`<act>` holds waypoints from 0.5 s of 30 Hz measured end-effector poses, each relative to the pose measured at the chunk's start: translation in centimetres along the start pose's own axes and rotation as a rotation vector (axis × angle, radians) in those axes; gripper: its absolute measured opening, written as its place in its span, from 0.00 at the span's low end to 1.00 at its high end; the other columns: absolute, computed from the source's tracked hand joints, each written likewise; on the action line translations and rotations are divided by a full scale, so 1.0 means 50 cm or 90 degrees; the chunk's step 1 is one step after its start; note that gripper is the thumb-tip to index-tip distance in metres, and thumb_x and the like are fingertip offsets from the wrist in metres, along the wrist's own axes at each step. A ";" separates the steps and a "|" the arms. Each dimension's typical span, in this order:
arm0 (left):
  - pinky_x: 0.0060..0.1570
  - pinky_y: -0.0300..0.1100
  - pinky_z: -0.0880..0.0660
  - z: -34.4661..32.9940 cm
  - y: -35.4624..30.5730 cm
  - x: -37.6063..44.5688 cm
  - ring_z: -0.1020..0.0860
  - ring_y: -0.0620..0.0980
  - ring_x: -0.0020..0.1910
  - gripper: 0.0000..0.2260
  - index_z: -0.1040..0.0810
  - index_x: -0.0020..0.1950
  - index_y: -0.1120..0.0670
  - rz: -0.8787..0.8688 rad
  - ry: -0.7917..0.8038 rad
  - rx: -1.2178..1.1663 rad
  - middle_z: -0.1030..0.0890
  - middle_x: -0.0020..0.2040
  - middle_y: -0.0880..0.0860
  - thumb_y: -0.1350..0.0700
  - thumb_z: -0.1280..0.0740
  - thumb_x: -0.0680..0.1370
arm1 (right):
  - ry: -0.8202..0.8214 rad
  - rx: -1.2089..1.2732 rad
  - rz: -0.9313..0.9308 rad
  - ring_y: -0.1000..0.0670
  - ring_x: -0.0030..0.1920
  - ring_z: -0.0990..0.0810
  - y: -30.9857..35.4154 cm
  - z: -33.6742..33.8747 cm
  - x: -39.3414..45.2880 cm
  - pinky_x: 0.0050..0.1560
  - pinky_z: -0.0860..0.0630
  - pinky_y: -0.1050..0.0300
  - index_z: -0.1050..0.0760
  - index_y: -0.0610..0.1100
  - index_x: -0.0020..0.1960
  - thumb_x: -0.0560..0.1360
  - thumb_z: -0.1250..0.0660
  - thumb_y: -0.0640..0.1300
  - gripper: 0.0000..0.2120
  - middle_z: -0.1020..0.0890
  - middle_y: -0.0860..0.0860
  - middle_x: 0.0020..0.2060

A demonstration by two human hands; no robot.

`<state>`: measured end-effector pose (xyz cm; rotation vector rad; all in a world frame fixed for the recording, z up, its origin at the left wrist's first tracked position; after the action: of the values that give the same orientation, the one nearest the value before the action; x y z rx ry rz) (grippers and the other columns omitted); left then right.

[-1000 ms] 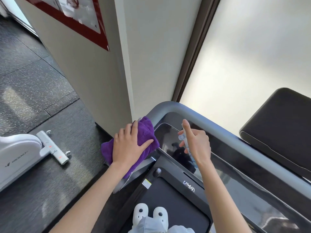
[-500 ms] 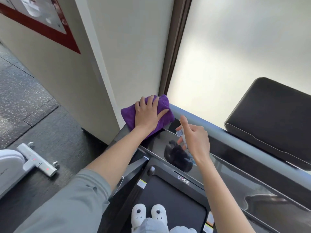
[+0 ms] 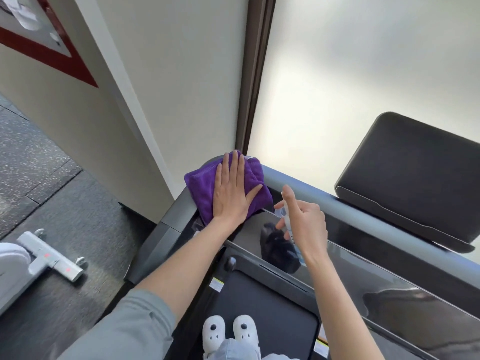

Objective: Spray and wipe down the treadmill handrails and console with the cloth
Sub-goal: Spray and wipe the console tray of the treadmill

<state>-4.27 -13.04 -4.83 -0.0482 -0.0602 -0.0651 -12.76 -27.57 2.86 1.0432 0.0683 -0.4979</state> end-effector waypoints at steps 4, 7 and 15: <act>0.75 0.50 0.59 -0.002 0.015 -0.019 0.53 0.57 0.79 0.35 0.59 0.79 0.55 -0.048 0.011 0.024 0.54 0.80 0.56 0.35 0.63 0.78 | -0.010 -0.002 0.002 0.50 0.27 0.21 -0.016 0.022 -0.007 0.52 0.20 0.46 0.17 0.50 0.38 0.81 0.43 0.68 0.28 0.15 0.52 0.29; 0.77 0.52 0.51 0.001 0.060 -0.087 0.48 0.57 0.79 0.34 0.45 0.80 0.54 -0.092 -0.001 0.014 0.46 0.80 0.55 0.35 0.60 0.80 | -0.005 0.004 0.000 0.50 0.27 0.22 -0.022 0.026 -0.015 0.52 0.20 0.46 0.17 0.50 0.38 0.81 0.43 0.68 0.28 0.16 0.51 0.28; 0.65 0.57 0.32 0.036 0.154 -0.151 0.31 0.62 0.68 0.31 0.34 0.76 0.53 -0.020 -0.023 0.033 0.33 0.75 0.58 0.36 0.54 0.80 | 0.040 -0.053 0.023 0.51 0.27 0.22 -0.015 -0.003 -0.015 0.52 0.20 0.49 0.17 0.49 0.37 0.80 0.42 0.69 0.29 0.16 0.50 0.29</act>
<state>-11.39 -4.78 -3.86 0.0026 -0.0989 -0.0940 -13.72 -27.49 2.41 0.9772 0.1246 -0.4262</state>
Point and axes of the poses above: each hand's wrist, its own x-axis towards the middle knuckle, its own z-axis out of the back of the hand, y = z × x, the point moved 2 cm from there along x, towards the middle knuckle
